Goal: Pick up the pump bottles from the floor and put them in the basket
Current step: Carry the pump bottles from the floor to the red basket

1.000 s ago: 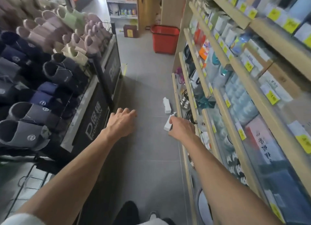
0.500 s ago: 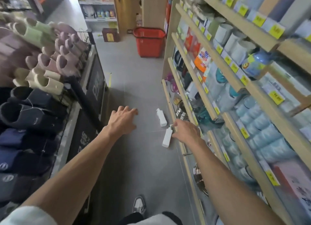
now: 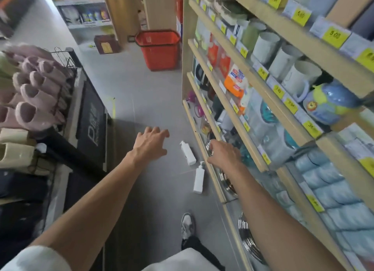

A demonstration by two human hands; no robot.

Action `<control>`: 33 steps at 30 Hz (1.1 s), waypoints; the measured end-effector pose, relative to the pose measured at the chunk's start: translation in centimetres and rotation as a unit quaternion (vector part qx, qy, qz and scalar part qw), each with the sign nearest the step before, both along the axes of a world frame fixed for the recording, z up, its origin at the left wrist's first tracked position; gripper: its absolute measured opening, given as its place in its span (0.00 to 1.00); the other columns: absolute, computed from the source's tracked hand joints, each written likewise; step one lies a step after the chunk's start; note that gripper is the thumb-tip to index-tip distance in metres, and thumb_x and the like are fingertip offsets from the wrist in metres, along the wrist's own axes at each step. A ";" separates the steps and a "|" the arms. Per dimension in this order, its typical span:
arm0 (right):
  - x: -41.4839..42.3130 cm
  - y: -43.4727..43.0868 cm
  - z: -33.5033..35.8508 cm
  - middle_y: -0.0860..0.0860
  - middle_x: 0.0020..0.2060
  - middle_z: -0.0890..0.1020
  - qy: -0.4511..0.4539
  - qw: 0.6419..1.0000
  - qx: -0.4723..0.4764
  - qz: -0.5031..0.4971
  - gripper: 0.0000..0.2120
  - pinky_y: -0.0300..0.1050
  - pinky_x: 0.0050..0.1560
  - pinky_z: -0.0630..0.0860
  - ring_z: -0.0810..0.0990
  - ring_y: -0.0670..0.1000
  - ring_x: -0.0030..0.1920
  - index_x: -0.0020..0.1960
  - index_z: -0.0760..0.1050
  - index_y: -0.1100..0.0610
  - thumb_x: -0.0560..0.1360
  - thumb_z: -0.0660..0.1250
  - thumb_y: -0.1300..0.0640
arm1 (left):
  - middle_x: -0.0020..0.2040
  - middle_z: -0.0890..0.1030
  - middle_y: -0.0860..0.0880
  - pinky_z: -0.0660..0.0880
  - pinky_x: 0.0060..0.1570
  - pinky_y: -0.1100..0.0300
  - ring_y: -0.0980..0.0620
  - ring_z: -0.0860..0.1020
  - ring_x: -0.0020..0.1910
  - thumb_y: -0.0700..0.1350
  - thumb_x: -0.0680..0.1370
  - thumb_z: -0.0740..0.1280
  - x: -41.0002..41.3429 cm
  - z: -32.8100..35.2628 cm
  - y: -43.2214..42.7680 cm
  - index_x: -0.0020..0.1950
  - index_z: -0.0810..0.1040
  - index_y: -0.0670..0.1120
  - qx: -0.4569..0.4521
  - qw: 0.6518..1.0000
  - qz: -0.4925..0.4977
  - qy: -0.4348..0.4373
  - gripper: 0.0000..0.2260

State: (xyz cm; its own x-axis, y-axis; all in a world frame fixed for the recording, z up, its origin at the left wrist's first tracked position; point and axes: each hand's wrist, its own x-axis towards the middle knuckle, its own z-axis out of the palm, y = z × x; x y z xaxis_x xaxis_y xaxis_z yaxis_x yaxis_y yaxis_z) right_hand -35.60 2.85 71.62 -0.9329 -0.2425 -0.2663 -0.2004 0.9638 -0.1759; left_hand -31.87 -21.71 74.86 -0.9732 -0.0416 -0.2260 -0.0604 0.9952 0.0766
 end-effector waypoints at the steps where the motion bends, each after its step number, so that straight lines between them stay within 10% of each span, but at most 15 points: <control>1: -1.5 -0.3 0.0 0.50 0.51 0.81 0.000 1.000 0.001 0.004 0.15 0.54 0.53 0.77 0.80 0.56 0.51 0.57 0.72 0.51 0.74 0.74 0.52 | 0.69 0.70 0.48 0.67 0.64 0.47 0.44 0.66 0.70 0.51 0.75 0.72 -1.3 0.1 -0.2 0.72 0.68 0.55 -0.002 1.000 0.002 -0.002 0.27; 33: -27.7 -15.8 -4.3 0.54 0.53 0.80 -0.008 0.997 0.002 -0.077 0.14 0.54 0.55 0.76 0.80 0.59 0.55 0.59 0.71 0.54 0.77 0.71 0.53 | 0.67 0.72 0.47 0.70 0.62 0.47 0.44 0.70 0.65 0.54 0.76 0.71 -32.6 -6.2 -15.0 0.71 0.68 0.54 0.000 0.992 -0.124 -0.009 0.25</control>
